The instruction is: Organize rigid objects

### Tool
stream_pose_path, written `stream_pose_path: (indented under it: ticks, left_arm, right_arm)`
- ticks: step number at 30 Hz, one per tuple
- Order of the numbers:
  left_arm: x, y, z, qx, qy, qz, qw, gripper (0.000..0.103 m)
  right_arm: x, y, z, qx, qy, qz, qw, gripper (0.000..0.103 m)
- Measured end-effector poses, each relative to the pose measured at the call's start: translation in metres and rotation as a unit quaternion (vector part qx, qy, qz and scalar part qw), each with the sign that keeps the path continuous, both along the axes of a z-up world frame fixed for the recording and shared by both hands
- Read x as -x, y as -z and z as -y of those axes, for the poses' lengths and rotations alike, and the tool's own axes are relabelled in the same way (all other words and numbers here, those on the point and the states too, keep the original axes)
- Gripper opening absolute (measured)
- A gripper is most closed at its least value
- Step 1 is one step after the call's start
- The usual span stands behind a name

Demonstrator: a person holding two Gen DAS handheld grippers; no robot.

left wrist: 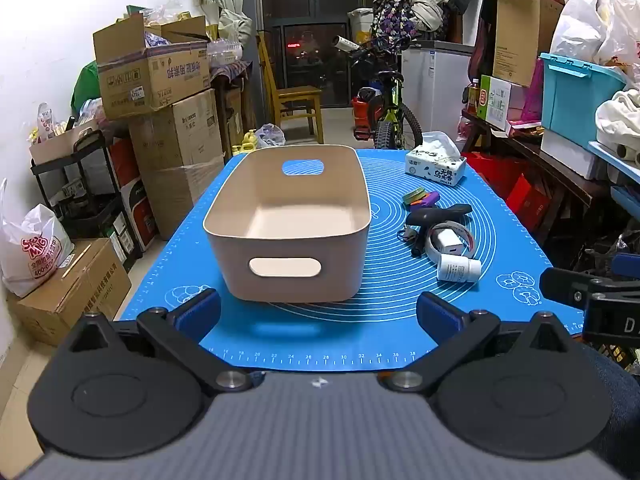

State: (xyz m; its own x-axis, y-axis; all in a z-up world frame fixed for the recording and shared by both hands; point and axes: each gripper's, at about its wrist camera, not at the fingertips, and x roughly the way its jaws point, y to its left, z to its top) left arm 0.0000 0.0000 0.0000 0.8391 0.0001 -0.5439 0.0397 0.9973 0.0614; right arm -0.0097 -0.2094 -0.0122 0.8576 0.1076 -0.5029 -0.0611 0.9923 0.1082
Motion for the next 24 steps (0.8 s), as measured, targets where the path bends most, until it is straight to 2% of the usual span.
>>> stream_pose_path:
  ticks: [24]
  left_arm:
    - [0.0001, 0.0, -0.0002, 0.002, 0.001, 0.001, 1.0, 0.103]
  right_arm:
    - [0.0002, -0.0001, 0.0001, 0.001, 0.0, 0.0, 1.0, 0.101]
